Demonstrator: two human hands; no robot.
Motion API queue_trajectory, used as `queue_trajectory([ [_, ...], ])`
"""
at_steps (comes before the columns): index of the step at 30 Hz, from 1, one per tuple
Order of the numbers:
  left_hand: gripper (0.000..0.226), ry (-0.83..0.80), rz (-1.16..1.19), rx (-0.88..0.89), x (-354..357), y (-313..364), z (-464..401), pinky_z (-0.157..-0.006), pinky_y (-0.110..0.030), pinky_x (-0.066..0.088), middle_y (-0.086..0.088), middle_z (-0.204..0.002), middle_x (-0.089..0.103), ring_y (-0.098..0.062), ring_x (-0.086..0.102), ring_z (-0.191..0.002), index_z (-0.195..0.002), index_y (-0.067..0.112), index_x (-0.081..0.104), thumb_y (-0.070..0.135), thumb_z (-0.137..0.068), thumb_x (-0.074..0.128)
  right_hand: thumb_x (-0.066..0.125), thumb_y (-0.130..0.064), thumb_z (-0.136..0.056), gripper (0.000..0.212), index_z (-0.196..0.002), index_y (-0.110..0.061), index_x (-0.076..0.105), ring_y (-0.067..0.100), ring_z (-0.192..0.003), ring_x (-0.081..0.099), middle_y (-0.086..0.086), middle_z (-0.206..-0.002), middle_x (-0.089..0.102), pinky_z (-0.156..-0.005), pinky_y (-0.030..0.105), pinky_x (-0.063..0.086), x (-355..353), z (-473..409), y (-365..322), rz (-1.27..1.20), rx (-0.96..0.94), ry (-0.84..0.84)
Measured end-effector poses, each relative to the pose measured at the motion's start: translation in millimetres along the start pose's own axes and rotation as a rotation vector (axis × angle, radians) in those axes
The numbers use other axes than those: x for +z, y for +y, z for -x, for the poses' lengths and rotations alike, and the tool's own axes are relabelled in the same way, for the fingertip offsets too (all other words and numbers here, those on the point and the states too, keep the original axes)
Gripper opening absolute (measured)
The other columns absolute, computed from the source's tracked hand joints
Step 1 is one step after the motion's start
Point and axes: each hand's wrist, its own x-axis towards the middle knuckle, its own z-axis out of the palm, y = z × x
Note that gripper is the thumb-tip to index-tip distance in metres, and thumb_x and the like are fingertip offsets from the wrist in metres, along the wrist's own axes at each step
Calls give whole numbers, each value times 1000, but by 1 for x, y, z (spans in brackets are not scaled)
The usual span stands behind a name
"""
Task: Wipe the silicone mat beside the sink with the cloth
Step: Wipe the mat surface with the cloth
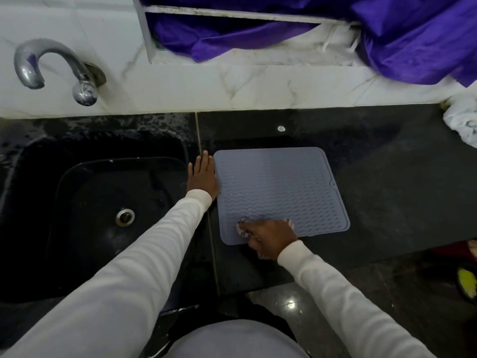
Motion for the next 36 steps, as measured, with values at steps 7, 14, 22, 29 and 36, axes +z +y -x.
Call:
queue_trajectory([
  [7, 60, 151, 49, 62, 50, 28, 66, -121, -44, -6, -9, -162, 8, -25, 7, -149, -154, 7, 14, 36, -102, 21, 42, -33, -75, 36, -95, -26, 71, 22, -64, 67, -2, -79, 72, -54, 31, 50, 53, -4, -45, -75, -17, 123],
  [14, 59, 152, -18, 26, 53, 29, 65, -121, -44, -7, -6, -163, 4, -22, 3, -150, -155, 10, 7, 38, -104, 19, 43, -45, -75, 40, -106, -42, 69, 13, -92, 68, -14, -105, 71, -78, 26, 51, 59, 15, 10, -142, 158, 158],
  [22, 60, 148, -42, 10, 51, 31, 66, -121, -44, -4, -6, -163, 3, -22, 1, -150, -155, 10, 6, 40, -104, 16, 61, -32, -84, 38, -119, -48, 61, 19, -96, 67, -11, -107, 70, -83, 38, 53, 17, 70, 124, -79, 373, 69],
  [29, 59, 153, -28, -11, 52, 38, 67, -122, -43, -3, -8, -163, 4, -22, 1, -150, -155, 8, 7, 37, -104, 18, 55, -34, -90, 26, -114, -37, 66, 22, -99, 65, -5, -109, 69, -85, 29, 48, 14, 58, 110, -160, 422, 69],
  [36, 58, 140, 83, -99, 55, 50, 58, -120, -42, -8, -9, -163, 4, -23, 0, -150, -154, 8, 9, 32, -105, 26, 50, -37, -84, 26, -100, -26, 66, 29, -73, 68, 4, -90, 71, -58, 32, 46, 36, -12, -7, -75, 138, 217],
])
